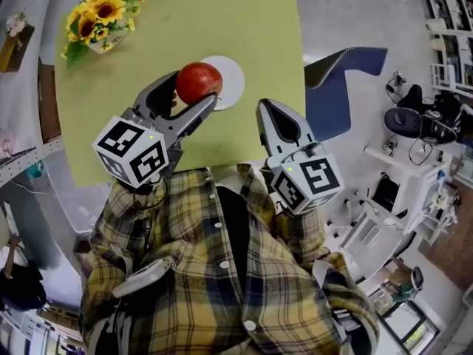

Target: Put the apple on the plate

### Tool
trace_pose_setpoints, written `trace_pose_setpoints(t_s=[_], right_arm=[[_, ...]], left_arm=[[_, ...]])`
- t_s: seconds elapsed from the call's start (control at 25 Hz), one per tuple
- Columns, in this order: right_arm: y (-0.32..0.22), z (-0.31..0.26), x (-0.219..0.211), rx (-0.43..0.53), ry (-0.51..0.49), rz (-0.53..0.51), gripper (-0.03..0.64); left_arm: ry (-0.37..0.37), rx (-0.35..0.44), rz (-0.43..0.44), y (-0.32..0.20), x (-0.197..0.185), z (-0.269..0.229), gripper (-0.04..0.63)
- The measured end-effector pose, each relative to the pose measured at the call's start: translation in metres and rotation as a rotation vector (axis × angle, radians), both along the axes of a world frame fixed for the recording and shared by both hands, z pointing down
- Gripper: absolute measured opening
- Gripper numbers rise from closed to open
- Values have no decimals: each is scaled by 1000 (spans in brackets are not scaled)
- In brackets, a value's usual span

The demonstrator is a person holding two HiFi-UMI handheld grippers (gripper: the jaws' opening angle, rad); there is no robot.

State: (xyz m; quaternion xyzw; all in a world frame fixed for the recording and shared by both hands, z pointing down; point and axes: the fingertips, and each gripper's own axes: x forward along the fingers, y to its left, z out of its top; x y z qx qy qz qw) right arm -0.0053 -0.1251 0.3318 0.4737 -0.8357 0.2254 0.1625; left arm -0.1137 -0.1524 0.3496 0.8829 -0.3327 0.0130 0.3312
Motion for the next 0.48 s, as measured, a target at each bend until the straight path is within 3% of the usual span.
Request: trace_pose_setpoints(t_s=[0.48], right_arm=[[-2,40,-4,-89,-33,-45,-3]], left_arm=[[-161,-73,59,-20,24,74,351]])
